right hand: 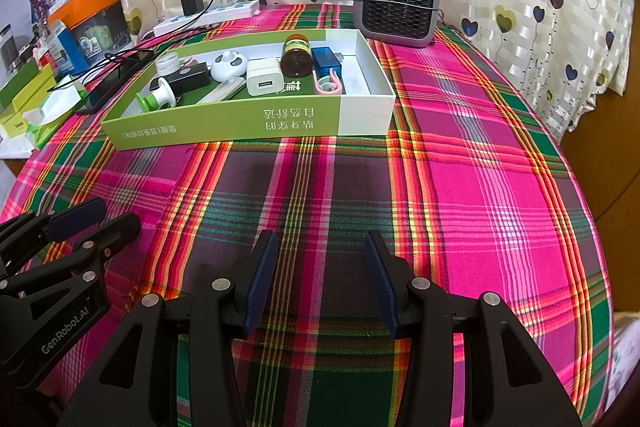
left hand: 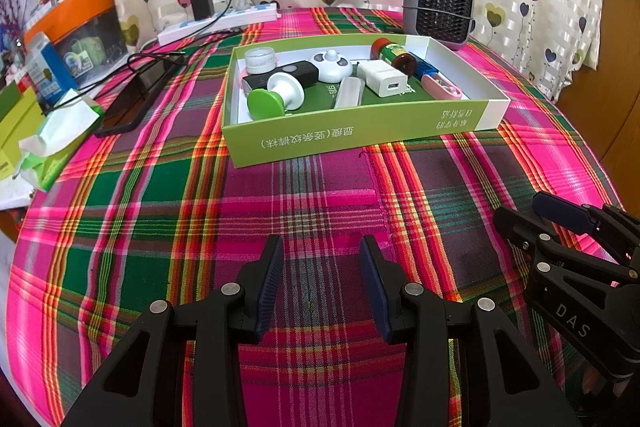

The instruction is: Organize rigid objects

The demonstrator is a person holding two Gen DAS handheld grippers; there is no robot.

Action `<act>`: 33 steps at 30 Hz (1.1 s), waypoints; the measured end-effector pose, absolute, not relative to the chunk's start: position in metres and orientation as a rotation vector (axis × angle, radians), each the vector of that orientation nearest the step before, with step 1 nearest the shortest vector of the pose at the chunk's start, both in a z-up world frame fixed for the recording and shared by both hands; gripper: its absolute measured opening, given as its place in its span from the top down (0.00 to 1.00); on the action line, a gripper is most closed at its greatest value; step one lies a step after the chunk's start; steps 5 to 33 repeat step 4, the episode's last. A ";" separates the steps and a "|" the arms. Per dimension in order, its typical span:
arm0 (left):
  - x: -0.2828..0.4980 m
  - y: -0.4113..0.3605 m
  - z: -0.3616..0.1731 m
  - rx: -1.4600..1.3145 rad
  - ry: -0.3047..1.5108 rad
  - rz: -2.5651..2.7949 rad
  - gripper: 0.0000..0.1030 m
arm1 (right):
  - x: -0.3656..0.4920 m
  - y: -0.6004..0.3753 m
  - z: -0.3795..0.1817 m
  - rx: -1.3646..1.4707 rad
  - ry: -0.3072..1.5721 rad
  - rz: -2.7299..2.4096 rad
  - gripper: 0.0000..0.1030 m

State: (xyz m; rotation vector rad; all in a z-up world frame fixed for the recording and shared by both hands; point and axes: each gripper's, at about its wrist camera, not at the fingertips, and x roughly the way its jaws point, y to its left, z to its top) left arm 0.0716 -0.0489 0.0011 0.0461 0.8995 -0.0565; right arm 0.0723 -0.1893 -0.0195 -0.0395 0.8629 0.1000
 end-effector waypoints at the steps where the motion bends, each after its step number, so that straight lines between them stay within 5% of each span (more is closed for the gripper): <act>1: 0.071 -0.049 0.001 0.046 0.900 -0.056 0.63 | 0.072 -0.189 -0.020 -0.039 0.863 0.100 0.55; 33: 0.071 -0.049 0.001 0.049 0.900 -0.055 0.63 | 0.072 -0.189 -0.020 -0.040 0.863 0.100 0.55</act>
